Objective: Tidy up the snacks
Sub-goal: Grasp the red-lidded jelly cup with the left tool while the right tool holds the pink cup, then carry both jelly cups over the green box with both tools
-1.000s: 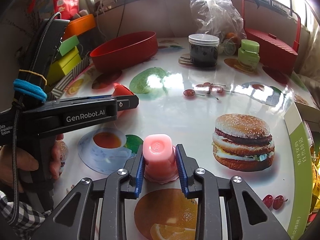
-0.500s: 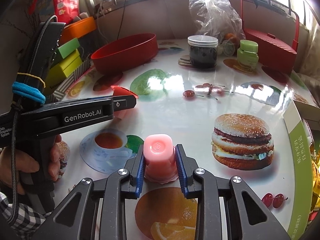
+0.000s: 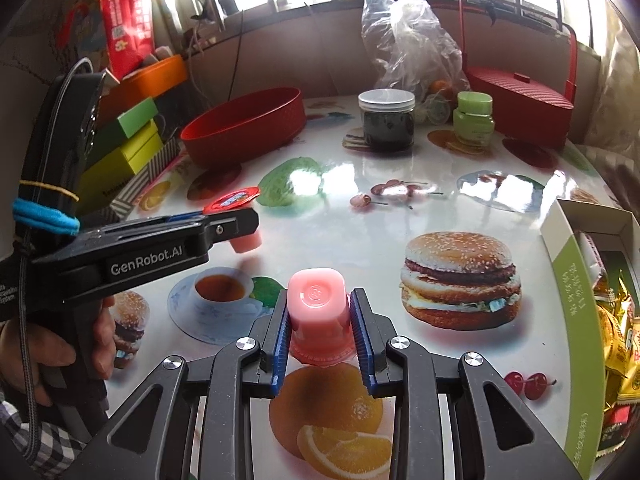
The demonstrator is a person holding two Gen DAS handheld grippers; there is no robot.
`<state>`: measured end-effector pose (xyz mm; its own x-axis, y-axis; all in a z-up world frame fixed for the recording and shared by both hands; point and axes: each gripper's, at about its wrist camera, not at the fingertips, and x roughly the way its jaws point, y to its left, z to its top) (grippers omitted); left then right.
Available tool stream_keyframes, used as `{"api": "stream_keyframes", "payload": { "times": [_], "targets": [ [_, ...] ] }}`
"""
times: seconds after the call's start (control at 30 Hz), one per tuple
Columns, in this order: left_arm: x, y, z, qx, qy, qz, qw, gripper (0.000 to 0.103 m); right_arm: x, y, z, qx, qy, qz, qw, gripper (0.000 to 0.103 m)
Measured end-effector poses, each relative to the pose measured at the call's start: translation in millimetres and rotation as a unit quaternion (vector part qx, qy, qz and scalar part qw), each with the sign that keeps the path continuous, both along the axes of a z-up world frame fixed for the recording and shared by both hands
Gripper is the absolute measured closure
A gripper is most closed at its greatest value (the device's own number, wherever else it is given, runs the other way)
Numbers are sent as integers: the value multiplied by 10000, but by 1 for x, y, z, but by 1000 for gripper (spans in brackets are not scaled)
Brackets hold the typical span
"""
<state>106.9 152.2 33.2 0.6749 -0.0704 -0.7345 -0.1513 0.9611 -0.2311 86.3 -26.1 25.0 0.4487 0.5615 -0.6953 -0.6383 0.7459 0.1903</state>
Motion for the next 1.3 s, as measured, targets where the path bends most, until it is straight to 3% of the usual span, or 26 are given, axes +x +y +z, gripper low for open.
{"api": "stream_keyframes", "payload": {
  "times": [0.57,1.3],
  "targets": [
    [-13,-40,24,133,-236,-339,9991,68,-8,-44,21,238,-130,-387,9989,75],
    [-1,-110,45,221,-376,-961,9944,68,-7,-112,43,339,-359,-1027,9935,75]
  ]
}}
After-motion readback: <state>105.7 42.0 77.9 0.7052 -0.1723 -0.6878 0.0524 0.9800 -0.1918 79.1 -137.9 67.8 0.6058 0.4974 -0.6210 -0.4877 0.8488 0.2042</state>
